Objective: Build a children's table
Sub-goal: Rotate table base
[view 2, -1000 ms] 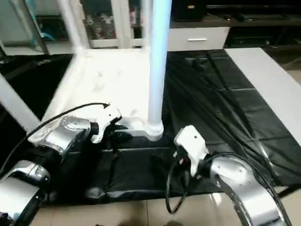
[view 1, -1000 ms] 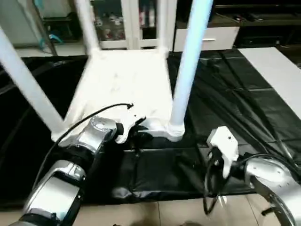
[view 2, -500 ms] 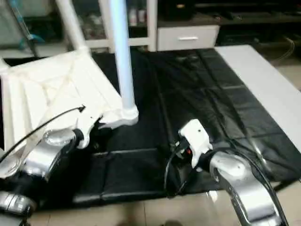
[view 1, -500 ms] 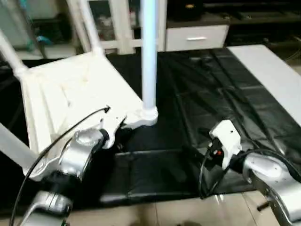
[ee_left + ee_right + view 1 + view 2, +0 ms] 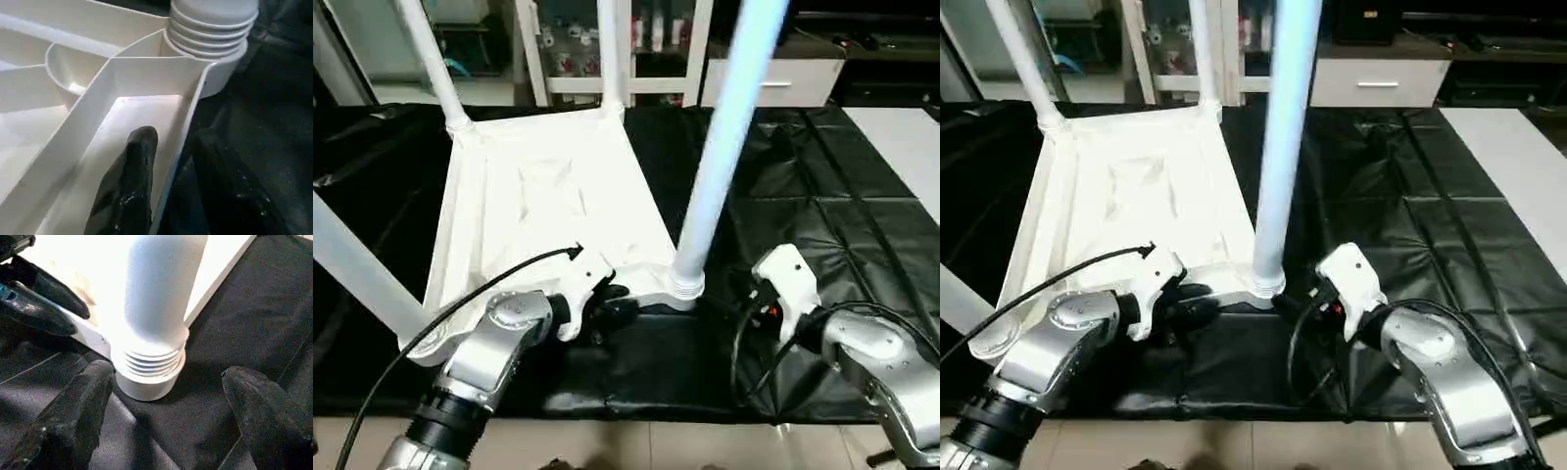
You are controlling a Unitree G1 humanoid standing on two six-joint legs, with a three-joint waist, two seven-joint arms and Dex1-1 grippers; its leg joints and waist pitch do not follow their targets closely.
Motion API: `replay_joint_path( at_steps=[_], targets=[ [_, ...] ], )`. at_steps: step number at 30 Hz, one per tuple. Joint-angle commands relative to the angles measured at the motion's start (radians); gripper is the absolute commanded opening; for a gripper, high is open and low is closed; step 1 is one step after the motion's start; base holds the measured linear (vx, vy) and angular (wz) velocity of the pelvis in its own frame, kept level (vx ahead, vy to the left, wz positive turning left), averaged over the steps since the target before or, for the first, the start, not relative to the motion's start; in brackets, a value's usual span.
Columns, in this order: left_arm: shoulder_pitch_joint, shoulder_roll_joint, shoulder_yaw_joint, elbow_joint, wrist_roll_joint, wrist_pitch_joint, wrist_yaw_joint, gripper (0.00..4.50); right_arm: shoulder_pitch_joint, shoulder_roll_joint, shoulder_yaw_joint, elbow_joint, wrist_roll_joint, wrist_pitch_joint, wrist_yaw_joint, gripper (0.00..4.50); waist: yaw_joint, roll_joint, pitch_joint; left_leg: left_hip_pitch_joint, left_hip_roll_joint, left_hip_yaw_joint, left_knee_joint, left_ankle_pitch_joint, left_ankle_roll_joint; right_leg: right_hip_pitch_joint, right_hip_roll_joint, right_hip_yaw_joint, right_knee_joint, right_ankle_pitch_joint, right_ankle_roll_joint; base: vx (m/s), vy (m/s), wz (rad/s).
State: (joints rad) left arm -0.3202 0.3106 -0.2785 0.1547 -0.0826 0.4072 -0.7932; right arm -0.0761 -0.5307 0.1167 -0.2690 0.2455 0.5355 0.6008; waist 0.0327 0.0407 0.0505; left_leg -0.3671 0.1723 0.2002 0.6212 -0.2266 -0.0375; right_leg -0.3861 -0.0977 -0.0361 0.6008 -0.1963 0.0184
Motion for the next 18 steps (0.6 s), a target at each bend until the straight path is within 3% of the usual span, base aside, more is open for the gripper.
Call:
replay_joint_path(
  at_steps=[1, 7, 8, 10, 11, 14, 18],
  targets=[
    [-0.036, 0.038, -0.032, 0.013, 0.007, -0.041, -0.066, 1.76, -0.001, -0.015, -0.009, -0.005, 0.007, -0.013, 0.027, 3.91, -0.005, -0.020, -0.058, 0.011, 0.054, -0.026, -0.088, -0.108, 0.056, 0.032, -0.044, 0.037, -0.062, -0.131, -0.227, 0.000, 0.000, 0.00],
    [-0.073, 0.079, -0.037, 0.023, 0.013, -0.010, -0.125, 1.76, 0.000, -0.022, -0.007, -0.008, 0.010, -0.016, 0.039, 3.91, -0.006, -0.020, -0.059, 0.011, 0.053, -0.024, -0.084, -0.084, 0.063, 0.032, -0.042, 0.036, -0.055, -0.086, -0.246, 0.000, 0.000, 0.00],
    [-0.094, 0.091, -0.037, 0.046, 0.021, -0.011, -0.134, 1.76, 0.003, -0.023, -0.005, -0.010, 0.009, -0.019, 0.043, 3.91, -0.007, -0.015, -0.058, 0.013, 0.053, -0.023, -0.085, -0.094, 0.059, 0.031, -0.042, 0.036, -0.057, -0.094, -0.247, 0.000, 0.000, 0.00],
    [-0.109, 0.099, -0.037, 0.063, 0.021, -0.012, -0.140, 1.76, 0.006, -0.023, -0.006, -0.013, 0.008, -0.020, 0.047, 3.91, -0.005, -0.014, -0.058, 0.018, 0.053, -0.023, -0.086, -0.115, 0.051, 0.028, -0.041, 0.037, -0.059, -0.118, -0.247, 0.000, 0.000, 0.00],
    [-0.122, 0.102, -0.036, 0.080, 0.017, -0.013, -0.147, 1.76, 0.010, -0.022, -0.006, -0.017, 0.008, -0.020, 0.050, 3.91, -0.005, -0.006, -0.056, 0.015, 0.053, -0.024, -0.088, -0.126, 0.041, 0.030, -0.041, 0.036, -0.060, -0.128, -0.246, 0.000, 0.000, 0.00],
    [-0.147, 0.096, -0.026, 0.107, -0.004, -0.016, -0.169, 1.76, 0.020, -0.023, -0.007, -0.029, 0.010, -0.017, 0.057, 3.91, -0.006, -0.009, -0.058, 0.016, 0.053, -0.025, -0.089, -0.147, 0.026, 0.031, -0.042, 0.036, -0.060, -0.135, -0.246, 0.000, 0.000, 0.00],
    [-0.164, 0.071, -0.008, 0.129, -0.036, -0.069, -0.199, 1.76, 0.026, -0.024, -0.006, -0.033, 0.010, -0.019, 0.059, 3.91, -0.007, -0.009, -0.059, 0.014, 0.053, -0.025, -0.087, -0.132, 0.030, 0.034, -0.043, 0.036, -0.058, -0.108, -0.257, 0.000, 0.000, 0.00]
  ],
)
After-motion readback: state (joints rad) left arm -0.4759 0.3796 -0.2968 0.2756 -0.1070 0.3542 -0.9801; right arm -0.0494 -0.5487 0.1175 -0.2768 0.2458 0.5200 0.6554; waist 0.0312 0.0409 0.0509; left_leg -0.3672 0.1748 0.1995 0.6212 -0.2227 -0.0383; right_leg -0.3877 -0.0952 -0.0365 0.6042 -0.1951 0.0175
